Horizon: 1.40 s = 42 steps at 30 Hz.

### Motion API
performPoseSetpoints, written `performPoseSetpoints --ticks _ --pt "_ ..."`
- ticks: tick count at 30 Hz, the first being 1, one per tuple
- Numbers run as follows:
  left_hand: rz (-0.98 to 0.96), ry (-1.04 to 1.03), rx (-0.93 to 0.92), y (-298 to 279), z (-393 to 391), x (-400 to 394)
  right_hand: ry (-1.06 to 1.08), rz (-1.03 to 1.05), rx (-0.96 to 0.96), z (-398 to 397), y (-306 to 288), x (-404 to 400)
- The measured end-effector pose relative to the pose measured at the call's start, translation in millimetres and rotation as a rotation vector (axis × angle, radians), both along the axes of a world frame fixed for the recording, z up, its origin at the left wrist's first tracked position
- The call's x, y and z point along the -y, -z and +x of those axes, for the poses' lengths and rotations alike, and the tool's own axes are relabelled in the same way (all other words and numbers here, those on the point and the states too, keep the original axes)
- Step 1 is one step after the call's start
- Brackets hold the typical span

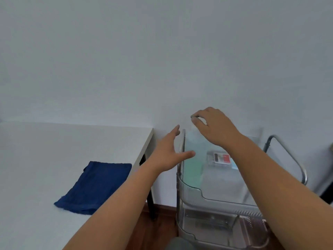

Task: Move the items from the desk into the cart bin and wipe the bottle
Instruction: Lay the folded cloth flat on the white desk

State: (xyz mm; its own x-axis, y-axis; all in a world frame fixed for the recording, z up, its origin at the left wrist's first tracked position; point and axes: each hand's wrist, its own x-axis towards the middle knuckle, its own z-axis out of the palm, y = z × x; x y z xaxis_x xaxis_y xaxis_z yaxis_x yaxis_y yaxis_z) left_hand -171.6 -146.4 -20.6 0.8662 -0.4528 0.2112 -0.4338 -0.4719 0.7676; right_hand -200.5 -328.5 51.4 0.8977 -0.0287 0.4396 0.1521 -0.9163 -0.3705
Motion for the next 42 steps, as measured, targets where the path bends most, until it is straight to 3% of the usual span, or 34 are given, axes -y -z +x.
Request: performPoseSetpoints --ticks 4,10,23,31,42 --pt "-0.012 -0.039 0.008 21 0 25 -0.058 -0.110 -0.084 -1 12 12" --pt "0.005 -0.146 0.061 33 0 38 -0.178 0.053 -0.223 13 29 25" --pt "0.085 -0.269 0.165 33 35 62 -0.209 0.169 -0.154 59 32 46" --pt "0.364 -0.292 0.245 16 75 81 -0.179 0.093 -0.171 85 26 55" --pt "0.292 -0.293 0.207 13 108 94 -0.124 0.007 -0.133 107 22 53"
